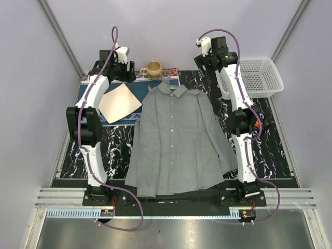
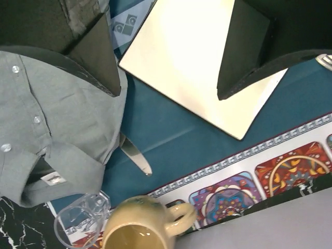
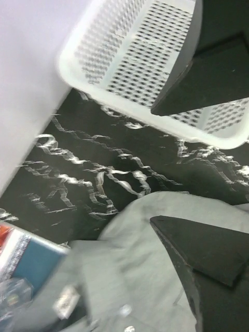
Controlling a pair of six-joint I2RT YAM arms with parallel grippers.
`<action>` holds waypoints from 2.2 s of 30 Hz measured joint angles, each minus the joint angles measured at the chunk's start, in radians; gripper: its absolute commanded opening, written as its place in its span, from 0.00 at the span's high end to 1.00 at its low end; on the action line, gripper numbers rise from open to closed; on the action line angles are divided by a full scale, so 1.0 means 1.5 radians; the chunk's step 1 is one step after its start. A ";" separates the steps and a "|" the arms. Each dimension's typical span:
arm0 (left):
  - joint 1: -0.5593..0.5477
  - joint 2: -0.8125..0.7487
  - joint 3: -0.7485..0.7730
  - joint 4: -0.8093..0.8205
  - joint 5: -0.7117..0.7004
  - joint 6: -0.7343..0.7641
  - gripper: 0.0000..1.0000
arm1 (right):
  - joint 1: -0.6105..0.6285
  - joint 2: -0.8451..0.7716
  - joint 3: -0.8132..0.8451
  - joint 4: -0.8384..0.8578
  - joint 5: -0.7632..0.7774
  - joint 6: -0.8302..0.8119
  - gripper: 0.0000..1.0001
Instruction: Pin the brooch onto the clothing
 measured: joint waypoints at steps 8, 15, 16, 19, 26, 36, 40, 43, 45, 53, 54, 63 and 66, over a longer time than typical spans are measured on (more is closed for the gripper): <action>0.018 -0.134 -0.137 -0.019 0.064 0.048 0.21 | -0.045 -0.172 -0.326 -0.027 -0.044 -0.005 0.10; -0.012 -0.368 -0.394 -0.116 0.157 0.189 0.20 | -0.051 -0.402 -0.601 -0.049 -0.142 -0.027 0.09; -0.021 -0.413 -0.447 -0.160 0.172 0.237 0.23 | -0.051 -0.437 -0.641 -0.053 -0.155 -0.033 0.10; -0.069 -0.502 -0.550 -0.264 0.179 0.346 0.26 | -0.051 -0.518 -0.736 -0.078 -0.191 -0.046 0.13; -0.214 -0.585 -0.740 -0.368 0.172 0.449 0.25 | -0.033 -0.563 -0.880 -0.111 -0.246 -0.055 0.18; -0.384 -0.678 -0.849 -0.333 0.151 0.581 0.24 | 0.024 -0.533 -0.937 -0.100 -0.259 -0.046 0.21; -0.498 -0.721 -0.897 -0.311 0.149 0.615 0.18 | 0.024 -0.516 -0.937 -0.093 -0.260 -0.041 0.21; -0.580 -0.741 -0.920 -0.293 0.145 0.612 0.18 | 0.024 -0.509 -0.937 -0.092 -0.259 -0.040 0.21; -0.623 -0.741 -0.927 -0.273 0.140 0.610 0.18 | 0.024 -0.507 -0.938 -0.091 -0.259 -0.039 0.22; -0.685 -0.706 -0.959 -0.205 0.101 0.590 0.61 | 0.024 -0.507 -0.939 -0.090 -0.259 -0.037 0.22; -0.687 -0.704 -0.959 -0.203 0.093 0.586 0.78 | 0.024 -0.507 -0.939 -0.091 -0.258 -0.037 0.22; -0.622 -0.775 -0.813 -0.316 0.049 0.606 1.00 | 0.024 -0.507 -0.939 -0.090 -0.258 -0.037 0.23; -0.517 -0.790 -0.716 -0.382 0.027 0.672 1.00 | 0.024 -0.507 -0.939 -0.089 -0.257 -0.037 0.23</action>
